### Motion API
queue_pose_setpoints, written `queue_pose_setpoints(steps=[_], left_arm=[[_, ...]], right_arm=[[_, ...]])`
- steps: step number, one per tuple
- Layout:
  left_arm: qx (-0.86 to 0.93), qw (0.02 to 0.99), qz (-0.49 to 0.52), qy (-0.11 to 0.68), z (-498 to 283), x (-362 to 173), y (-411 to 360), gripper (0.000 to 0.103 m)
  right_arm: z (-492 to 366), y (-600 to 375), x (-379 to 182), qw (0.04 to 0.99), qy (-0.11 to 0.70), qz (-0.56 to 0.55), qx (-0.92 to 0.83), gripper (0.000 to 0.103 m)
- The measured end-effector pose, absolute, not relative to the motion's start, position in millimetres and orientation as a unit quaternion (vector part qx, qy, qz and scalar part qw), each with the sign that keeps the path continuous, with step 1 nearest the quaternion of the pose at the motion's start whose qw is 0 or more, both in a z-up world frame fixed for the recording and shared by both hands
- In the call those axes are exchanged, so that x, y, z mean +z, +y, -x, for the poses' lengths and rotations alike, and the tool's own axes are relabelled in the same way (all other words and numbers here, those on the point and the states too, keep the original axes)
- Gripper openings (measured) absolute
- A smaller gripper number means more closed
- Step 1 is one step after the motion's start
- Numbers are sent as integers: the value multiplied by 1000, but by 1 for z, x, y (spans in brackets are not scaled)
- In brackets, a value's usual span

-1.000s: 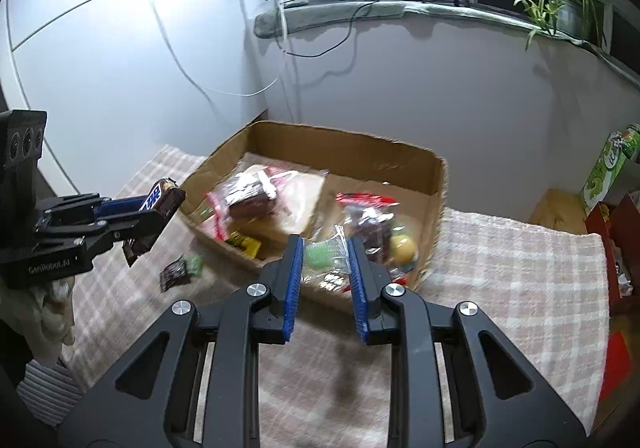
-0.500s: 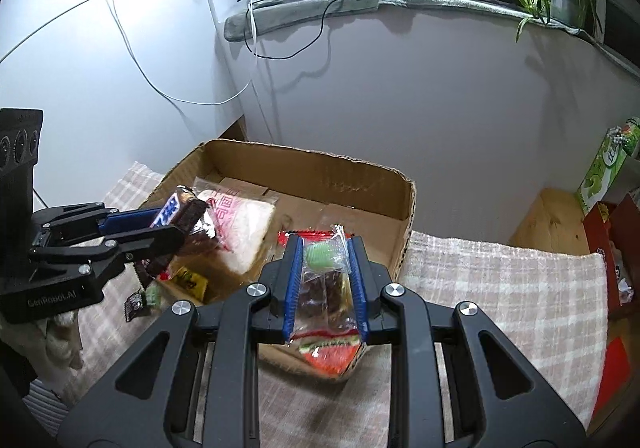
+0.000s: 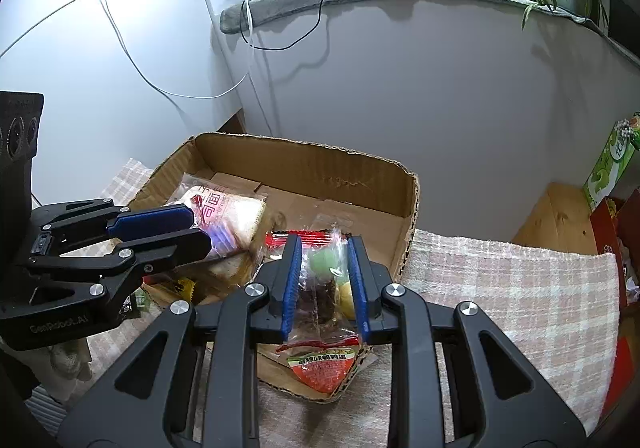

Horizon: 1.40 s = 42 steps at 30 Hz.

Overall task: Organize snacks
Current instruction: 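Carry the Snickers bar with the left tool into the box while the right tool carries a green jelly candy, then open both tools to drop the Snickers bar and green candy into the box, then move both tools back to the black candy packet and green jelly candy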

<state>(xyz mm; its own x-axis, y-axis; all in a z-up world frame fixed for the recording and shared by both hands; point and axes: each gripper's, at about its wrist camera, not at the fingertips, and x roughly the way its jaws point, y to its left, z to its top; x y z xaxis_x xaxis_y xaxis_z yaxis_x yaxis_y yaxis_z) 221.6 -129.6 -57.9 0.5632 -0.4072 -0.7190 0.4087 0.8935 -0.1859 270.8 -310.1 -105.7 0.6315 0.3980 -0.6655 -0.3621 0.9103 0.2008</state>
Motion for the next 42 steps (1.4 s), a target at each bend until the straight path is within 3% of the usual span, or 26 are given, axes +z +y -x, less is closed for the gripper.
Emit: queue_pose_setpoints(steps=[2,4,9,12,18,24,26,28,32,34,42], left_arm=[[-229,885,-1,405,-221,-57,-129,41],[-228,886,-3,403,-220,-56,-129,42],[-226,888,-5,401,-216,-54,-127,42],[-224,889,-3,399,-213,-50,-123,42],[-219,894,1,392,-202,-41,-113,42],[-214,898,4,384,-185,-35,-101,49],[-209,900,5,382,-180,-34,-95,52],[-202,903,8,379,-173,-32,-85,62],[-185,907,22,378,-162,-31,-60,63],[-173,909,30,379,-155,-33,-44,63],[-139,901,60,406,-139,-60,5,63]], right_arm=[[-271,-310,-106,904,374,-23,209,30],[-270,-310,-105,906,370,-23,205,52],[-267,-312,-100,910,364,-24,199,60],[-264,-312,-97,913,359,-23,192,75],[-254,-312,-88,916,352,-27,190,77],[-238,-305,-77,918,343,-28,197,83],[-231,-301,-74,918,341,-28,200,83],[-225,-298,-72,918,340,-30,204,83],[-211,-291,-71,915,340,-34,215,85],[-203,-286,-72,913,341,-37,222,92],[-181,-256,-85,900,355,-40,250,92]])
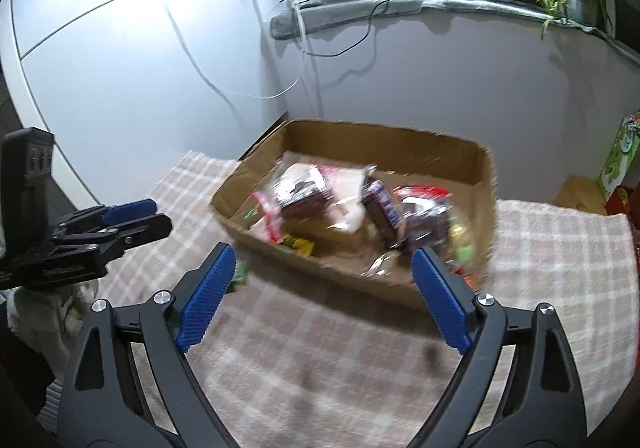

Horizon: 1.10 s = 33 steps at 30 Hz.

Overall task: Organize snacks
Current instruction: 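Move both tools back to the black candy packet and green jelly candy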

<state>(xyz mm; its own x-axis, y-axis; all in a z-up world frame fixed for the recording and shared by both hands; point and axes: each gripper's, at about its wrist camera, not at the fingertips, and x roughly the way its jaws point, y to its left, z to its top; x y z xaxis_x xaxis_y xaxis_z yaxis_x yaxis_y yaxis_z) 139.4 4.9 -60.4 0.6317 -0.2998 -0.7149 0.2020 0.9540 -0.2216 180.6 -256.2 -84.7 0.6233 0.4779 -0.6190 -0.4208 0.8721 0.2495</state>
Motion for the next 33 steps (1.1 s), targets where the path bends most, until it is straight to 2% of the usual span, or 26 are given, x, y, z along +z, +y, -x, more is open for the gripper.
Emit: queue_pose_setpoints(steps=[8,11,13,14,24,33], left_arm=[[-168,881,11,441,-131,-94,-12,61],[-172,876,1,451,-134,-102,-17,56],[-174,872,-5,458,-136,-107,-19,54],[-175,870,-9,461,-138,-110,-21,54],[-168,864,-42,473,-154,-129,-33,48],[-155,870,-56,464,-155,-132,-28,26]], right_arm=[[-177,-230,-103,879,381,-42,282,90],[-180,-221,-111,867,396,-40,299,72],[-182,-213,-118,856,408,-35,314,56],[-184,-209,-121,851,414,-33,321,54],[-201,-183,-138,823,441,-32,357,44],[-209,-166,-148,819,448,-11,358,42]])
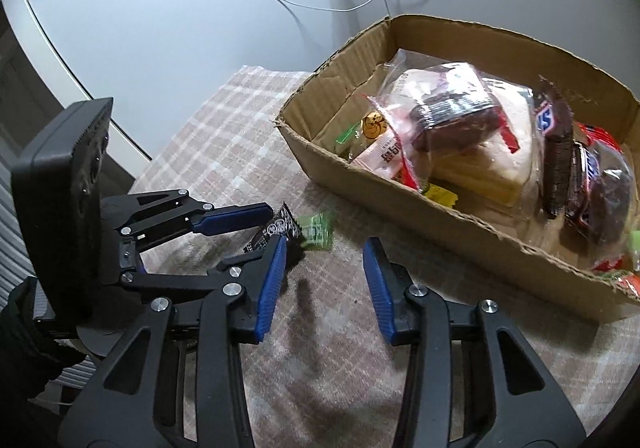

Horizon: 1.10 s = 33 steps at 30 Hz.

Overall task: Organize snacks
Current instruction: 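Move both tools back to the black candy packet and green jelly candy, then grasp the black candy packet with the left tool while the right tool grasps the green jelly candy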

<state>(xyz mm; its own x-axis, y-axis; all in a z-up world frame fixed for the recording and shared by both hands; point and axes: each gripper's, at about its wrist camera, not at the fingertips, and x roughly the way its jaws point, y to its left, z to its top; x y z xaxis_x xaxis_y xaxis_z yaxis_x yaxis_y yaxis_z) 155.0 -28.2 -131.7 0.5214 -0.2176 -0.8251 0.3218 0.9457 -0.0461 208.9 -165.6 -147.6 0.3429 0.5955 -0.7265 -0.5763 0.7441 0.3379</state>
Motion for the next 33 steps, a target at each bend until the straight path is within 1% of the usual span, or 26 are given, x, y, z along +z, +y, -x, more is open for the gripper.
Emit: queue_pose_setpoints(steps=[9,21,24,26,31,33], left_arm=[[-154,871,-49,463,-146,-132,-10,24],[-123,875,-21,467,-137,-132,40,24],[-114,877,-15,466,-135,-131,50,24],[-109,878,-11,465,-134,-131,57,24],[-106,878,-4,466,-133,-132,61,24],[-107,879,-4,465,-132,-132,62,24]], right_arm=[[-206,-134,-152,821,439,51,362,42],[-208,-101,-162,821,430,106,360,42],[-207,-92,-161,822,426,122,358,54],[-206,-87,-161,822,423,133,358,65],[-198,-66,-165,820,407,186,356,68],[-196,-61,-166,818,403,196,361,63]])
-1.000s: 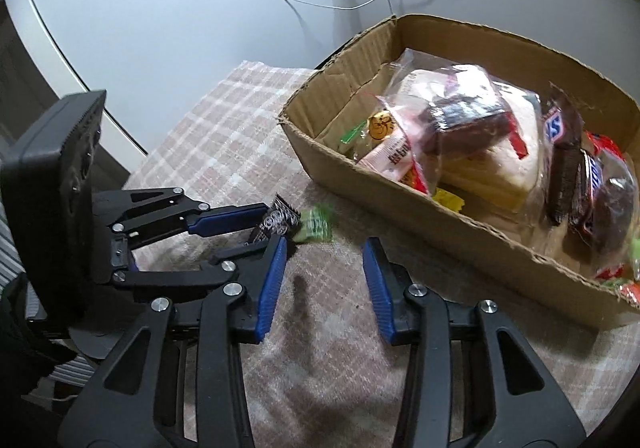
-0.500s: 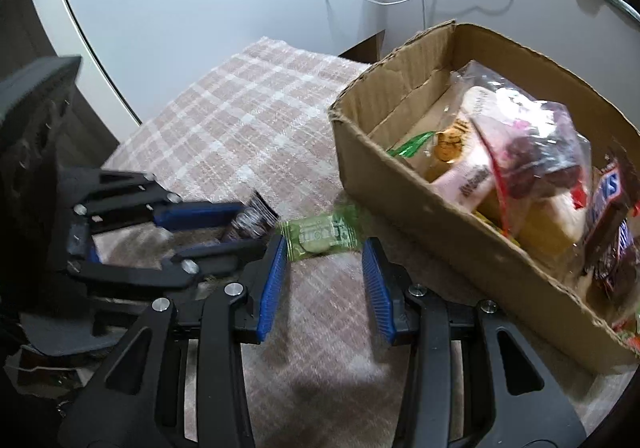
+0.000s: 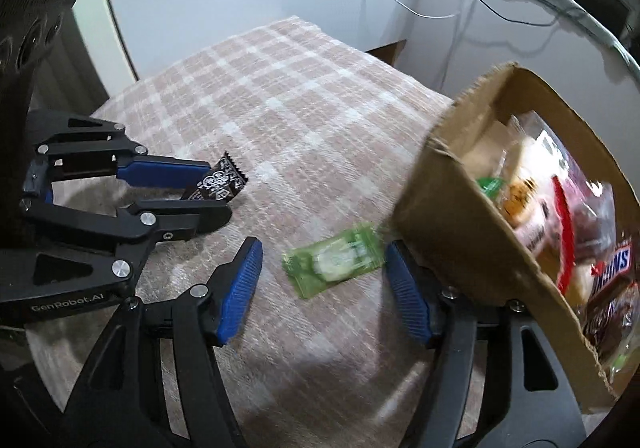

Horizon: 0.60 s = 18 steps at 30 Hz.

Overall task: Organize snacks
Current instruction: 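Grasp the black candy packet with the left tool while the right tool grasps the green jelly candy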

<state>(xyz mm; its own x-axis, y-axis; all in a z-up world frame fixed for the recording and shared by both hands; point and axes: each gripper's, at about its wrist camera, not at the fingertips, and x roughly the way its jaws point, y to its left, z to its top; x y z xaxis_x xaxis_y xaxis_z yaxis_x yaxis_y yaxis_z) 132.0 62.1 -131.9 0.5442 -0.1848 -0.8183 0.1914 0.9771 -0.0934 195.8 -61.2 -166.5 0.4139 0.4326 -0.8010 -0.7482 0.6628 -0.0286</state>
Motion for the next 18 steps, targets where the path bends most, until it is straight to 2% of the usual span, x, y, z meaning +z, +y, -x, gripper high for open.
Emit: queue_pose_setpoints(steps=[2,9,15,18], left_arm=[[-107,879,-4,464,-130,-132,65,24],[-107,881,2,462,-131,-129,60,23],[-106,881,5,460,-128,-127,58,23],[-106,882,6,459,-127,-125,56,23]], right_arm=[[-194,-61,-167,818,399,200,363,48],[-187,-67,-164,817,394,201,369,24],[-186,-76,-165,823,396,188,360,10],[-190,-86,-166,822,407,167,361,8]])
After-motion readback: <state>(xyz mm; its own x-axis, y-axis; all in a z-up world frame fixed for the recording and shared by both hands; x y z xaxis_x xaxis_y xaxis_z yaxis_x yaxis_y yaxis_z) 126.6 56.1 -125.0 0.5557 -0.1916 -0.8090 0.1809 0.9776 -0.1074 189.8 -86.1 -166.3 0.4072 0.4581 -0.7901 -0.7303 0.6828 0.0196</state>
